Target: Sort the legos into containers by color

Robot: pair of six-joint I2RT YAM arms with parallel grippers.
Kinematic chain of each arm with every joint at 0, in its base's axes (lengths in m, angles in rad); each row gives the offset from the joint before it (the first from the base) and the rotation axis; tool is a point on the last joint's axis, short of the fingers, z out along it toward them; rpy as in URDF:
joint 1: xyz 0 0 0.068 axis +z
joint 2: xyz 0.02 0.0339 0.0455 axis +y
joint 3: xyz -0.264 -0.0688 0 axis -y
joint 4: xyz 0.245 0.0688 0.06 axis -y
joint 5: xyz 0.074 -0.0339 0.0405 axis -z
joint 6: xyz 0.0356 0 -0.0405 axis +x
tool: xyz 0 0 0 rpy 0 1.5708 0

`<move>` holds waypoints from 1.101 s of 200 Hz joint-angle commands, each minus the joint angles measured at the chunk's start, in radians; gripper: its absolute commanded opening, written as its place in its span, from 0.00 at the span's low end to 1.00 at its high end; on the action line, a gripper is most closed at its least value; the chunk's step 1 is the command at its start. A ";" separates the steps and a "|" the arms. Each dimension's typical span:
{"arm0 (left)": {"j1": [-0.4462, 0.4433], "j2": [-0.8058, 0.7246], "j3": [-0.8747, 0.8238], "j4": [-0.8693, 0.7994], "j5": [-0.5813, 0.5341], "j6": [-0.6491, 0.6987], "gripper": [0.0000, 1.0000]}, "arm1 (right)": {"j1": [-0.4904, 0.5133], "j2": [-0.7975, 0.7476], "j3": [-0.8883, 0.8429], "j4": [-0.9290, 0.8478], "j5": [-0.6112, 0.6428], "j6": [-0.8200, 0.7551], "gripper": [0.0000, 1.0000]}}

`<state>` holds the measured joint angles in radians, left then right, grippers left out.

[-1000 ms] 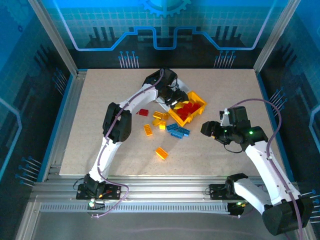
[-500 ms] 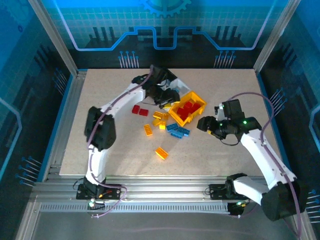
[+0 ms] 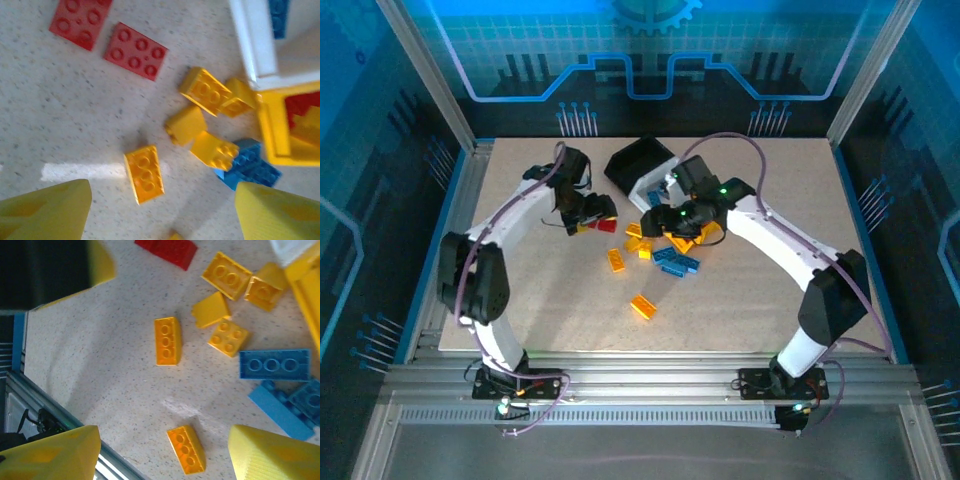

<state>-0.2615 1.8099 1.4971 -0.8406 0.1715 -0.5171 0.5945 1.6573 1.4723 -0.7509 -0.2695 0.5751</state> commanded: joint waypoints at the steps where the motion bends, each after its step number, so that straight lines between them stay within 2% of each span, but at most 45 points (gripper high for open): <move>1: 0.021 0.132 0.133 -0.104 -0.109 0.133 0.77 | 0.025 0.011 0.034 -0.044 0.016 0.003 0.70; 40: 0.038 0.319 0.365 -0.171 -0.183 0.216 0.76 | 0.032 -0.044 -0.037 -0.060 0.040 0.034 0.70; 60: 0.043 0.383 0.428 -0.190 -0.208 0.233 0.76 | 0.030 -0.077 -0.072 -0.073 0.064 0.048 0.70; 137: 0.067 0.497 0.486 -0.167 -0.200 0.266 0.74 | 0.014 -0.108 -0.096 -0.093 0.085 0.075 0.70; 220: 0.084 0.495 0.393 -0.136 -0.201 0.281 0.68 | 0.018 -0.085 -0.101 -0.071 0.070 0.091 0.70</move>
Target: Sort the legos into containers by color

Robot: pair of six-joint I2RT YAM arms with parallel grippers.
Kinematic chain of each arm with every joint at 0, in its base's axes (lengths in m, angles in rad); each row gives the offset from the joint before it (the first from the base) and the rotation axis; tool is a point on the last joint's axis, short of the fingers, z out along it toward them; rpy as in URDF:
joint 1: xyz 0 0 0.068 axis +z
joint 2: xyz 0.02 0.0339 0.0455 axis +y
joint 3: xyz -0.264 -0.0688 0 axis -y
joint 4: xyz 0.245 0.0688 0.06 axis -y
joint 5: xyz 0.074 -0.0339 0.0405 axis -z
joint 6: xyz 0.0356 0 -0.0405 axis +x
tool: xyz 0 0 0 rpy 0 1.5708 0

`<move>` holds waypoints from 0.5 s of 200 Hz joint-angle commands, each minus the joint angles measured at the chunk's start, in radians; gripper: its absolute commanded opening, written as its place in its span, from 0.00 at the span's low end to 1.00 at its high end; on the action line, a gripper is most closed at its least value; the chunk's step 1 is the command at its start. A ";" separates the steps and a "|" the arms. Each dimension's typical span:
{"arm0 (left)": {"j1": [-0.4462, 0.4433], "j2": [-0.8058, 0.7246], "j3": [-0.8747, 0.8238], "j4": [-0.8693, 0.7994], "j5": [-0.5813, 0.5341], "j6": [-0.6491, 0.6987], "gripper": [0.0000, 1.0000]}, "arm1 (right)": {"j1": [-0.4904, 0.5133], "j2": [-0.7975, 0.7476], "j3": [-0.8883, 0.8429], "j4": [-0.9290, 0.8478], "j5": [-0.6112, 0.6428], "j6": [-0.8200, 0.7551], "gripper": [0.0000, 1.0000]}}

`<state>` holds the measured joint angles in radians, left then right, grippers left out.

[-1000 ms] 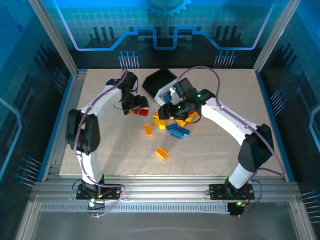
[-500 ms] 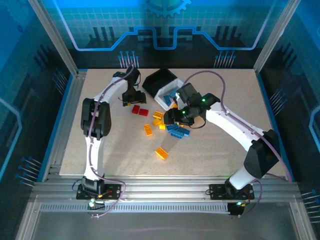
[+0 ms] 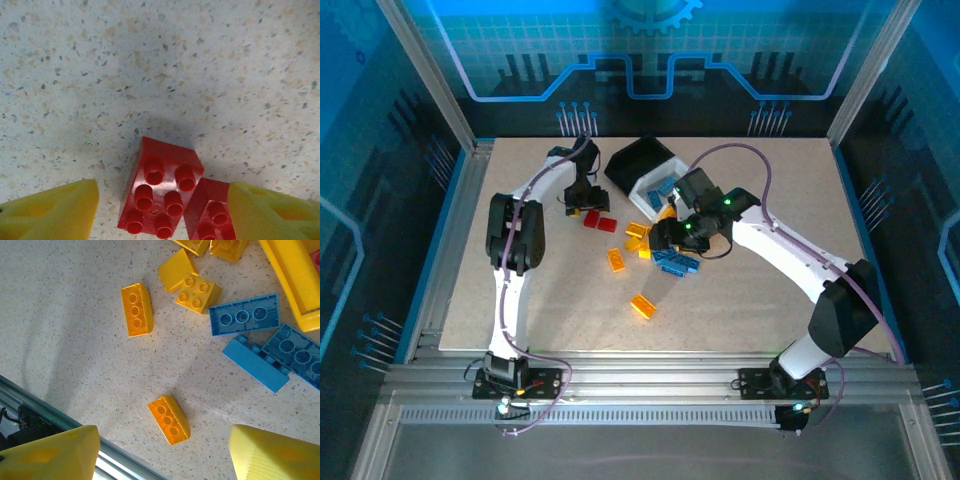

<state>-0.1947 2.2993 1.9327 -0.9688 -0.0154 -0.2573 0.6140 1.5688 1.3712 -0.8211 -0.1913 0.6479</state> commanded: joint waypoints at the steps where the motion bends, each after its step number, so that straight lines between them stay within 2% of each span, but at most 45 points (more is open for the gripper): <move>1: 0.018 0.005 -0.044 -0.008 -0.014 0.021 0.68 | -0.002 0.003 0.001 0.000 -0.008 0.018 0.70; 24: 0.024 0.001 -0.072 -0.001 -0.012 0.028 0.66 | 0.002 0.014 0.004 0.003 -0.009 0.021 0.70; 50: 0.030 -0.012 -0.101 0.011 -0.013 0.032 0.60 | 0.009 0.022 0.007 0.008 -0.008 0.025 0.70; 83: 0.038 -0.023 -0.125 0.016 -0.006 0.034 0.50 | 0.015 0.030 0.014 0.007 -0.004 0.027 0.70; 100: 0.041 -0.033 -0.145 0.024 -0.005 0.035 0.41 | 0.018 0.034 0.016 0.005 -0.002 0.027 0.70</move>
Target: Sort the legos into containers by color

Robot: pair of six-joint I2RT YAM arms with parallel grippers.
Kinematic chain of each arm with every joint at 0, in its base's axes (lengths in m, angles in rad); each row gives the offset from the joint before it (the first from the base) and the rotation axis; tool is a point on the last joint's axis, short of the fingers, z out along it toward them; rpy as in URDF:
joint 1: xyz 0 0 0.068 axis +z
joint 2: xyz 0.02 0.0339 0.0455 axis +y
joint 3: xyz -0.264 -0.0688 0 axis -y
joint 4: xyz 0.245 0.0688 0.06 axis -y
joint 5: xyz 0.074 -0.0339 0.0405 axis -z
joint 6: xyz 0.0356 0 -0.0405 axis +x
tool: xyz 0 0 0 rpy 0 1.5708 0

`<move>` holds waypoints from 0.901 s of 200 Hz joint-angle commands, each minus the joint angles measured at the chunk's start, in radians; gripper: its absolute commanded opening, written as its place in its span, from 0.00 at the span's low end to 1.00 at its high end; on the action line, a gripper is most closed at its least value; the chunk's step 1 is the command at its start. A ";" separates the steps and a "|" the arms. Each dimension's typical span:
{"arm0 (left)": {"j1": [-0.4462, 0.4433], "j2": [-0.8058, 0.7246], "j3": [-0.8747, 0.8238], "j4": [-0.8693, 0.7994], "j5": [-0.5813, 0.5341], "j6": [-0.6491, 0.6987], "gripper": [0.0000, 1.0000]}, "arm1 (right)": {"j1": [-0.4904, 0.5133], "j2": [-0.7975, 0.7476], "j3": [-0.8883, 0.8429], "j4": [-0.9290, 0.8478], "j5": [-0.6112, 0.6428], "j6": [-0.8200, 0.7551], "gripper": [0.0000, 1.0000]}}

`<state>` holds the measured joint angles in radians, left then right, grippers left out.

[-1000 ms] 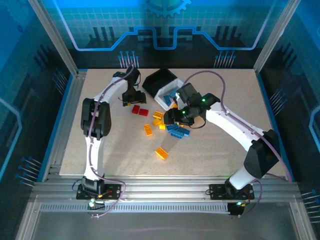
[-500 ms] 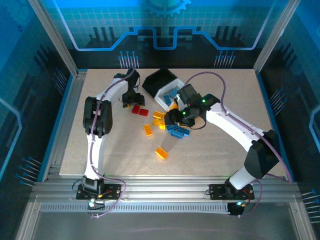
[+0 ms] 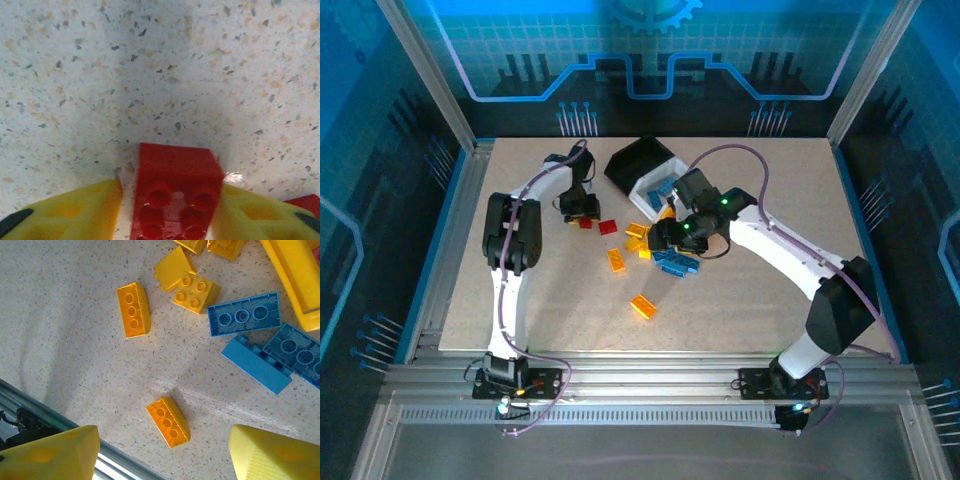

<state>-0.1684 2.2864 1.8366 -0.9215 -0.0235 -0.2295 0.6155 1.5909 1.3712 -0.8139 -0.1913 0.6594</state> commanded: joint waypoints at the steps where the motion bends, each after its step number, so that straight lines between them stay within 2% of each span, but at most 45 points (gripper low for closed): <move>1: 0.015 -0.020 -0.050 -0.023 0.002 0.007 0.41 | 0.016 0.012 0.017 -0.003 -0.002 0.016 0.70; 17: 0.019 -0.040 -0.071 -0.015 0.009 0.003 0.34 | 0.019 0.013 0.020 -0.002 0.002 0.015 0.70; 42: 0.032 -0.078 -0.116 0.001 0.034 0.002 0.33 | 0.020 0.014 0.029 -0.004 0.004 0.010 0.70; 69: 0.046 -0.156 -0.182 0.039 0.145 0.010 0.33 | 0.002 0.003 0.035 -0.004 -0.011 0.003 0.71; 89: 0.047 -0.254 -0.229 0.047 0.207 -0.023 0.33 | -0.053 -0.031 0.009 0.012 -0.048 0.009 0.71; 132: 0.018 -0.454 -0.364 0.240 0.495 -0.313 0.33 | -0.257 -0.173 -0.137 0.094 -0.154 0.042 0.71; 152: -0.048 -0.475 -0.370 0.338 0.536 -0.444 0.33 | -0.340 -0.236 -0.198 0.108 -0.184 0.041 0.71; 180: -0.174 -0.410 -0.255 0.376 0.524 -0.524 0.33 | -0.421 -0.328 -0.278 0.119 -0.203 0.043 0.71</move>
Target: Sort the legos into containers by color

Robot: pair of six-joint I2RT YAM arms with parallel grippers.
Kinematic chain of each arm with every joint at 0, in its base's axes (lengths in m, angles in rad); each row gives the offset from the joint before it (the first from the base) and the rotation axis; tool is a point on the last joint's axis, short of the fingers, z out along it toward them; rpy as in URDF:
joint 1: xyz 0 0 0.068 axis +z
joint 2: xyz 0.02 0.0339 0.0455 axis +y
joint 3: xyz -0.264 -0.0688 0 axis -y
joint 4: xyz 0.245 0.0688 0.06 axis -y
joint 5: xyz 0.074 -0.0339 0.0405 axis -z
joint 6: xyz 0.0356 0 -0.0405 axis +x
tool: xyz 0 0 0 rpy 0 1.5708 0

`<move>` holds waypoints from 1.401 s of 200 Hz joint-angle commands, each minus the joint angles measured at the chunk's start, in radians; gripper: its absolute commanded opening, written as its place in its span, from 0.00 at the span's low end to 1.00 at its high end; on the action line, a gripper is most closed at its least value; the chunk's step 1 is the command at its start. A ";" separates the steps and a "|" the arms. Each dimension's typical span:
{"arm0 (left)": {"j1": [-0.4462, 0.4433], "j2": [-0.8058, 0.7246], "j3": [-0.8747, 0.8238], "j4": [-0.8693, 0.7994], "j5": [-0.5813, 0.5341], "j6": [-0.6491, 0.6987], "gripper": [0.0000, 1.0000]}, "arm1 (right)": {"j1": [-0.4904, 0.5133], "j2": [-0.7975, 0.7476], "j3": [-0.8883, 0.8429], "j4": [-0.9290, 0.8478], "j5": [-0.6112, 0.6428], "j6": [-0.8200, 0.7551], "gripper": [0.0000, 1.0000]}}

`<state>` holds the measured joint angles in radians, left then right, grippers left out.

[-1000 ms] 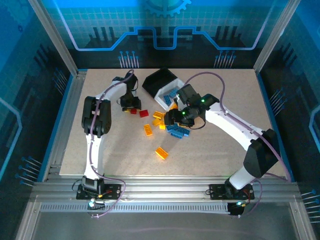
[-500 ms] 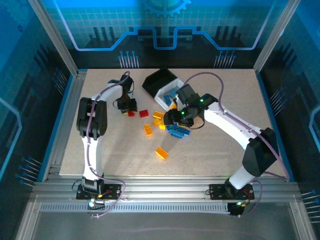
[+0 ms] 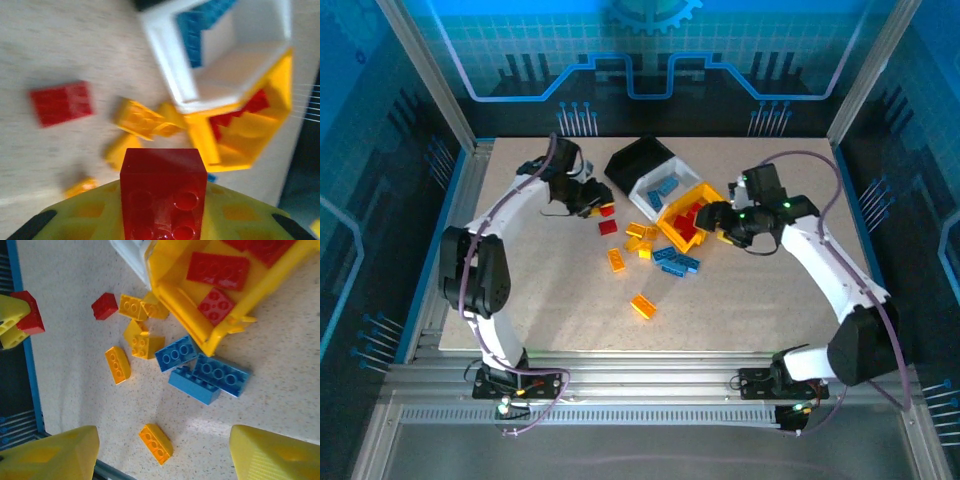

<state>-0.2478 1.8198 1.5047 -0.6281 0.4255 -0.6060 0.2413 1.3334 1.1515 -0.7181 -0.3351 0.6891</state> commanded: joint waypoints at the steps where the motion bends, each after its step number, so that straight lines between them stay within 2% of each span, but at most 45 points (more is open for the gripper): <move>1: -0.098 0.061 0.082 0.083 0.074 -0.149 0.33 | -0.048 -0.073 -0.061 0.023 -0.060 0.013 0.71; 28: -0.189 0.197 0.254 0.073 0.057 -0.175 0.33 | -0.092 -0.153 -0.128 0.038 -0.082 0.022 0.71; 57: -0.241 0.349 0.441 0.042 0.040 -0.189 0.33 | -0.110 -0.234 -0.172 0.023 -0.084 0.020 0.71; 85: -0.262 0.465 0.556 0.012 0.015 -0.203 0.33 | -0.116 -0.287 -0.201 -0.001 -0.090 0.015 0.71; 135: -0.286 0.577 0.672 -0.040 -0.011 -0.206 0.33 | -0.117 -0.332 -0.234 -0.025 -0.101 0.004 0.71; 280: -0.291 0.616 0.695 -0.061 -0.017 -0.199 0.41 | -0.121 -0.319 -0.229 -0.056 -0.096 -0.040 0.71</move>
<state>-0.5343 2.4062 2.1796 -0.6426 0.4232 -0.8108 0.1360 1.0191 0.9234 -0.7513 -0.4129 0.6655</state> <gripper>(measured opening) 0.406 0.708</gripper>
